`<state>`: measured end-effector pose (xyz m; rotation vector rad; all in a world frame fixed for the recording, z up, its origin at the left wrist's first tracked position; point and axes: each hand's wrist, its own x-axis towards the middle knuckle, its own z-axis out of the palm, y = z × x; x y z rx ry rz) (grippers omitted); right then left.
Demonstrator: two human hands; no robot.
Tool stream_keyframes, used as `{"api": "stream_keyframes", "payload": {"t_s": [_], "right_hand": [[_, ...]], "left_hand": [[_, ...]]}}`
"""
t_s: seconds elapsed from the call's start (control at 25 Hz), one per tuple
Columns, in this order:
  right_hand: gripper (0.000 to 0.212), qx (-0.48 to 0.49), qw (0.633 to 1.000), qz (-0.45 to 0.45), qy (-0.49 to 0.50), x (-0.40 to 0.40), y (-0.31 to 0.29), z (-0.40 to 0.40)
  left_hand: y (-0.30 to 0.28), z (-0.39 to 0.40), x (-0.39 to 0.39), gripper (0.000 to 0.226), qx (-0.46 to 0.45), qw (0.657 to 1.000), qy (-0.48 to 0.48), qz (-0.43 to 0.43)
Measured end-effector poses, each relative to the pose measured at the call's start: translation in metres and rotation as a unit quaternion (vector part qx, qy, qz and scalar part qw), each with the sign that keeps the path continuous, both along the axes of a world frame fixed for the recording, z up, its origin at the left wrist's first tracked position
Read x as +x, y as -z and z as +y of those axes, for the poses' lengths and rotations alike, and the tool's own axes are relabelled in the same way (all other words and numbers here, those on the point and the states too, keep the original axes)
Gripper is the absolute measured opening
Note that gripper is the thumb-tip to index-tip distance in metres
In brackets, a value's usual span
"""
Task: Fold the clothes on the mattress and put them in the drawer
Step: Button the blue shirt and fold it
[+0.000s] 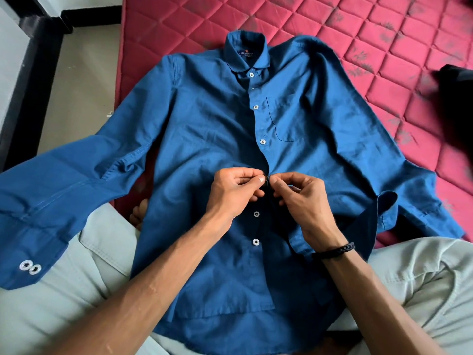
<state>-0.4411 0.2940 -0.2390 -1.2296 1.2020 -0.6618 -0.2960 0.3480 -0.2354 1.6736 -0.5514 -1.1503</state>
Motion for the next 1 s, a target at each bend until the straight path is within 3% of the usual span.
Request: {"api": "stream_keyframes", "payload": {"t_s": [0.2, 0.6, 1.0], "right_hand": [[0.015, -0.03, 0.999, 0.033, 0.005, 0.004, 0.004, 0.003], [0.016, -0.06, 0.997, 0.028, -0.025, 0.006, 0.007, 0.004], [0.02, -0.102, 0.992, 0.073, -0.018, 0.01, 0.006, 0.004]], "left_hand": [[0.001, -0.001, 0.0, 0.027, 0.004, 1.0, 0.01, -0.002], [0.008, 0.002, 0.003, 0.005, -0.029, 0.998, -0.018, -0.06], [0.014, -0.001, 0.002, 0.004, -0.049, 0.995, -0.017, -0.086]]}}
